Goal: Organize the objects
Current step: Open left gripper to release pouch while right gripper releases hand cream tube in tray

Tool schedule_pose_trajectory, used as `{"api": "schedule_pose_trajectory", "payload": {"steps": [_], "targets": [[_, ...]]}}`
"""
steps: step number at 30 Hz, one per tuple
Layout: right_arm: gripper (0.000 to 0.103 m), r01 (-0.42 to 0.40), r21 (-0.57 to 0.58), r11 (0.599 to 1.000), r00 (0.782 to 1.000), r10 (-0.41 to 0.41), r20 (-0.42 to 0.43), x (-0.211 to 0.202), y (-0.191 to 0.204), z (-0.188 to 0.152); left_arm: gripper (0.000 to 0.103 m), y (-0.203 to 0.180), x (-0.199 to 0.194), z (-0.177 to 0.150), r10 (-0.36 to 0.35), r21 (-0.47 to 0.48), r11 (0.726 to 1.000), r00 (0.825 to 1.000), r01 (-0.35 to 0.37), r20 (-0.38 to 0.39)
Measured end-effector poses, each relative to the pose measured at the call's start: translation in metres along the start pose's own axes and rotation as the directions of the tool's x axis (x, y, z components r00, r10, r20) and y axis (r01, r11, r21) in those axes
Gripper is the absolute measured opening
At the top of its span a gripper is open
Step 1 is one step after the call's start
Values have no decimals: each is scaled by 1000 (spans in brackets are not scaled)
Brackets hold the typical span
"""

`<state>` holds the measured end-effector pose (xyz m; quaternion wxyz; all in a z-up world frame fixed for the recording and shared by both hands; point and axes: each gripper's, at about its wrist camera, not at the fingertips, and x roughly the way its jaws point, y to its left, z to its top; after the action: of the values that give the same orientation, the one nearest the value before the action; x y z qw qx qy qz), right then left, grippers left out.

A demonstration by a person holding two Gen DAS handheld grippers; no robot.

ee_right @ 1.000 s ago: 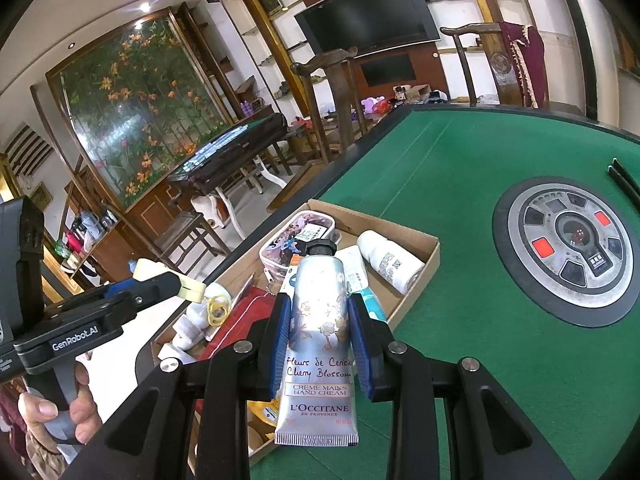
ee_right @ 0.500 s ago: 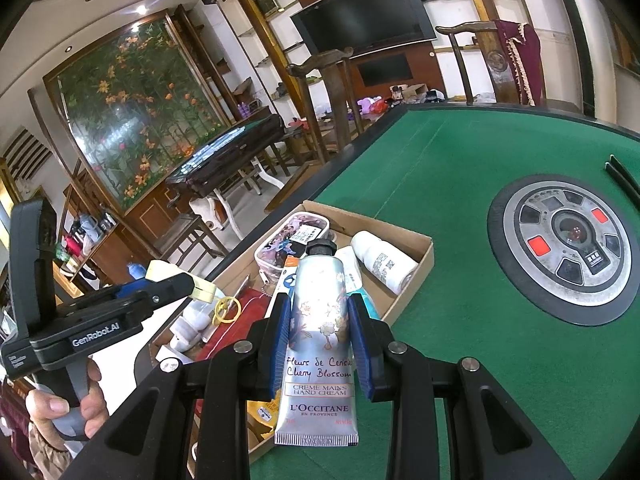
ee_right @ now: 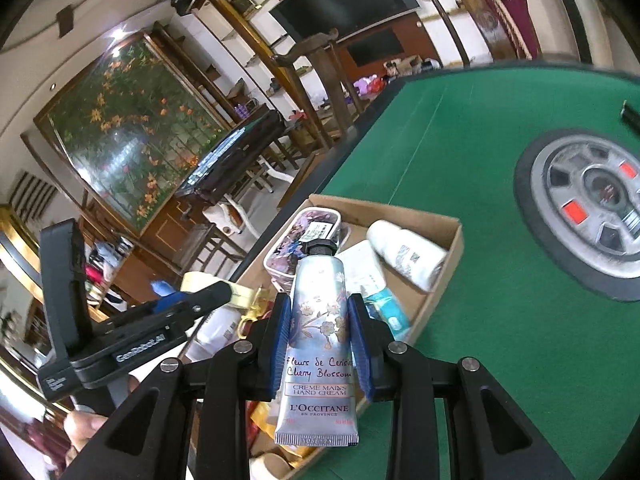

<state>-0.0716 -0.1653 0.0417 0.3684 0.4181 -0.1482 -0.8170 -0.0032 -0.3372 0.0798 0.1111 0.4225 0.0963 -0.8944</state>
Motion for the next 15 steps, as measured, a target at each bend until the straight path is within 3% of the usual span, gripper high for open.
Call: {"api": "schedule_pose_trajectory", "payload": {"steps": [6,15], "targets": [[32,-5,1,1000,1000,5,-24,18,-1,-5,46,8,25,5,20,-19,1000,999,-21,-50],[32,25,14,1000,999,-24,-39,34,-16,-7,46,2,35,15,40,-1,999,998,-40,-48]]}}
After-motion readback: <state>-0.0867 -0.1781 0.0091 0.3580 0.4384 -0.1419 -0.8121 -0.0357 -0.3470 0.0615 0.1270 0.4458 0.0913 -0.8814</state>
